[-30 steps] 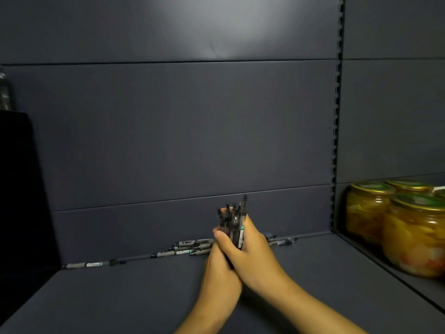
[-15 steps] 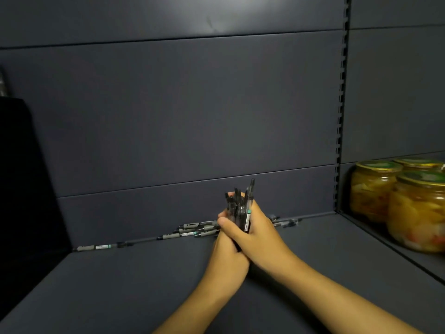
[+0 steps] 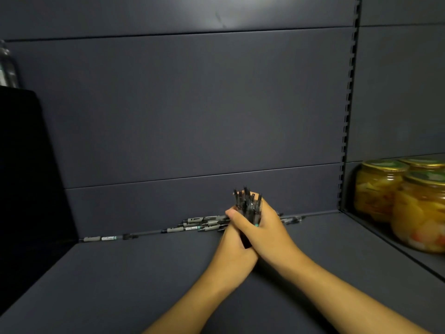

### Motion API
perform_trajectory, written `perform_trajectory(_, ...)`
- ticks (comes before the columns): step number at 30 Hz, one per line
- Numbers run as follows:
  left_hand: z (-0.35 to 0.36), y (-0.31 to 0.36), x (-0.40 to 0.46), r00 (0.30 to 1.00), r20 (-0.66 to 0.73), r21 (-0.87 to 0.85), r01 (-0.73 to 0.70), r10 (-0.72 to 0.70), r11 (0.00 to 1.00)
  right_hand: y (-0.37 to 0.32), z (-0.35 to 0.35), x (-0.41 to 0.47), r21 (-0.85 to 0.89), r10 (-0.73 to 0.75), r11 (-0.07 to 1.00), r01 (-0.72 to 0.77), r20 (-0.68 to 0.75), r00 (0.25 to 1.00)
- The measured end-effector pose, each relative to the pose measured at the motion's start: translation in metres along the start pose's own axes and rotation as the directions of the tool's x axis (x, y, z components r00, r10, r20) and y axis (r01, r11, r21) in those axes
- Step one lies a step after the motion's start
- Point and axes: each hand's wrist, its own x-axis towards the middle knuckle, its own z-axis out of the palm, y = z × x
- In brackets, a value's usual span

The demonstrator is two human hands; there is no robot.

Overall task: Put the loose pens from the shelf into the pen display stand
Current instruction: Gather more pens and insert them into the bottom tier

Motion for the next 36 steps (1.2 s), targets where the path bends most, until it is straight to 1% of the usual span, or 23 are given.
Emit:
perform_trajectory(5,-0.001,0.007,-0.003,1.000,0.012,0.090,0.008,-0.009,0.996,-0.001,0.001,0.001,-0.005,-0.029,1.000,0.029,-0.019,0.999)
perform_trajectory(8,-0.008,0.017,-0.007,0.999,0.051,0.127,0.012,-0.018,0.992,-0.008,0.001,0.000,-0.010,-0.051,0.999,0.051,-0.023,0.998)
perform_trajectory(11,-0.024,0.030,-0.008,0.995,0.091,0.121,0.020,-0.031,0.992,-0.023,-0.001,0.001,-0.008,-0.075,0.997,0.075,0.030,0.997)
perform_trajectory(12,-0.030,0.036,-0.008,0.995,0.088,0.090,0.032,-0.040,0.995,-0.029,-0.002,0.000,0.014,-0.089,0.996,0.089,0.065,0.994)
perform_trajectory(14,-0.042,0.056,-0.013,0.994,0.057,-0.054,0.095,-0.092,0.994,-0.042,-0.004,-0.003,0.080,-0.118,0.991,0.107,0.137,0.984)
perform_trajectory(16,-0.054,0.078,-0.022,0.989,0.053,-0.220,0.146,-0.138,0.964,-0.057,-0.007,-0.009,0.166,-0.132,0.981,0.102,0.179,0.975)
perform_trajectory(17,-0.062,0.087,-0.026,0.988,0.053,-0.266,0.151,-0.142,0.952,-0.065,-0.008,-0.011,0.197,-0.144,0.975,0.104,0.201,0.969)
perform_trajectory(20,-0.086,0.108,-0.043,0.988,0.052,-0.326,0.153,-0.144,0.933,-0.088,-0.004,-0.014,0.208,-0.173,0.970,0.123,0.240,0.955)
perform_trajectory(22,-0.101,0.116,-0.052,0.990,0.038,-0.312,0.141,-0.136,0.940,-0.102,0.003,-0.012,0.189,-0.187,0.972,0.143,0.245,0.951)
perform_trajectory(25,-0.123,0.120,-0.065,0.993,0.001,-0.253,0.116,-0.120,0.961,-0.122,0.020,-0.011,0.136,-0.219,0.973,0.189,0.256,0.942)
perform_trajectory(30,-0.174,0.128,-0.090,0.995,-0.038,-0.203,0.088,-0.098,0.975,-0.150,0.068,-0.025,0.147,-0.212,0.973,0.178,0.267,0.940)
perform_trajectory(33,-0.215,0.129,-0.110,0.995,-0.072,-0.161,0.054,-0.066,0.985,-0.168,0.110,-0.033,0.165,-0.223,0.969,0.182,0.281,0.933)
perform_trajectory(36,-0.260,0.127,-0.131,0.992,-0.120,-0.175,0.025,-0.047,0.984,-0.186,0.164,-0.044,0.203,-0.231,0.962,0.181,0.261,0.937)
